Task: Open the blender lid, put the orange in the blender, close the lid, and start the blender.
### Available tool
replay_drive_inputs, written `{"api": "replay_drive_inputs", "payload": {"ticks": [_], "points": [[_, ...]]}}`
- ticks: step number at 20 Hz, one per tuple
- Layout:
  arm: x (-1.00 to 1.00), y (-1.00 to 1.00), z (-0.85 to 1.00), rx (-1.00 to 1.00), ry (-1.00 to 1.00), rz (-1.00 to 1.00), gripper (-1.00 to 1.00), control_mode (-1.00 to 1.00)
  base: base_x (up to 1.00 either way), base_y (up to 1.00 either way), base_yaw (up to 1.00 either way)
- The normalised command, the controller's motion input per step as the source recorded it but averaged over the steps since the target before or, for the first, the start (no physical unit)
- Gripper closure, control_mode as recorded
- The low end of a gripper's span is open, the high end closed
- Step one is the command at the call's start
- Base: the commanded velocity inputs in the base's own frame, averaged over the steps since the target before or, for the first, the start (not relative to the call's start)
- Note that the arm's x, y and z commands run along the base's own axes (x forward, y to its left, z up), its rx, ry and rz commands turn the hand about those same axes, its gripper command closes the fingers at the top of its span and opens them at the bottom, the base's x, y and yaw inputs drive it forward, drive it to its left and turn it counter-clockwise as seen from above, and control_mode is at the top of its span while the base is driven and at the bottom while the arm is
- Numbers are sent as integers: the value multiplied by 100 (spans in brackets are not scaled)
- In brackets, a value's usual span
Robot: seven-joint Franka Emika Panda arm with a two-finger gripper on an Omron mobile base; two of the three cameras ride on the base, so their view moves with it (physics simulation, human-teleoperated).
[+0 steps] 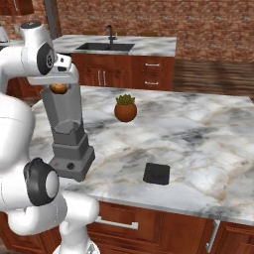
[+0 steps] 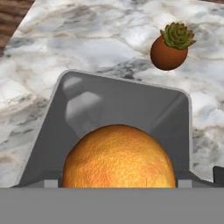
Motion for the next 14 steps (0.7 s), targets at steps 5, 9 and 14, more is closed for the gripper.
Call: {"api": "replay_drive_inputs", "payload": {"ticks": [5, 9, 14], "points": [[16, 0, -33, 1, 2, -4, 100, -100, 0, 0, 0], [-4, 0, -62, 0, 2, -5, 100, -100, 0, 0, 0], [-10, 0, -48, 0, 0, -6, -100, -100, 0, 0, 0]]}}
